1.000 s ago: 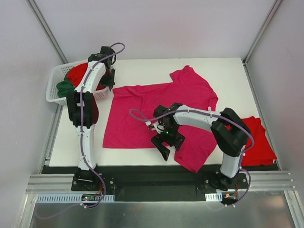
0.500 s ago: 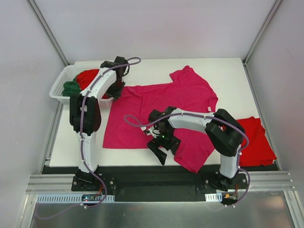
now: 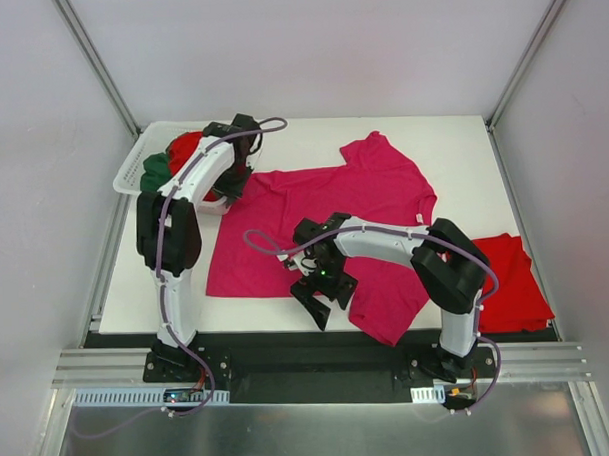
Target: Fold and stack the t-shirts
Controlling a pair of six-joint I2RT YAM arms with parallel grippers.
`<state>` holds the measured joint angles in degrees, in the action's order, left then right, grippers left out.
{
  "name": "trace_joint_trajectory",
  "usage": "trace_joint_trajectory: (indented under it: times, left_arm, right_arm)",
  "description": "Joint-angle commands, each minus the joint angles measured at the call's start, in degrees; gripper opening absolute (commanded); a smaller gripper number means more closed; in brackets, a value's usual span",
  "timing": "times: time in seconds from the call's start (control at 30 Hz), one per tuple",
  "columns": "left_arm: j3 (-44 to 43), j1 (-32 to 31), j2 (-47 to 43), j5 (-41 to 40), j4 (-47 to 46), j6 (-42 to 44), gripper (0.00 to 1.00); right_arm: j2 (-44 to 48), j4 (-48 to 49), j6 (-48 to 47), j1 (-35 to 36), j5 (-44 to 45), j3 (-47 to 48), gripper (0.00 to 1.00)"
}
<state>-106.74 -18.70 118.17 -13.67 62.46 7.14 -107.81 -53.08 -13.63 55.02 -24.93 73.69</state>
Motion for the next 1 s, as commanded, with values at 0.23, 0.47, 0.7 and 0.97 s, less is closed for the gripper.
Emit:
trace_joint_trajectory:
  times: [0.23,0.47,0.7,0.97]
  left_arm:
    - [-6.4,0.7,-5.1,-4.4,2.5,-0.2,0.00]
    - [2.0,0.2,-9.7,-13.0,5.3,-3.9,0.00]
    - [5.9,0.2,-11.3,-14.5,12.8,-12.5,0.24]
    - [-0.1,0.2,-14.7,-13.3,19.1,-27.9,0.99]
  right_arm:
    - [0.4,-1.0,-1.1,0.5,-1.3,0.0,0.96]
    - [0.1,-0.6,-1.0,0.8,-1.6,-0.3,0.96]
    - [-1.1,-0.5,-1.0,1.6,-2.2,0.7,0.96]
    - [-2.1,-0.6,-1.2,2.0,-2.8,1.1,0.96]
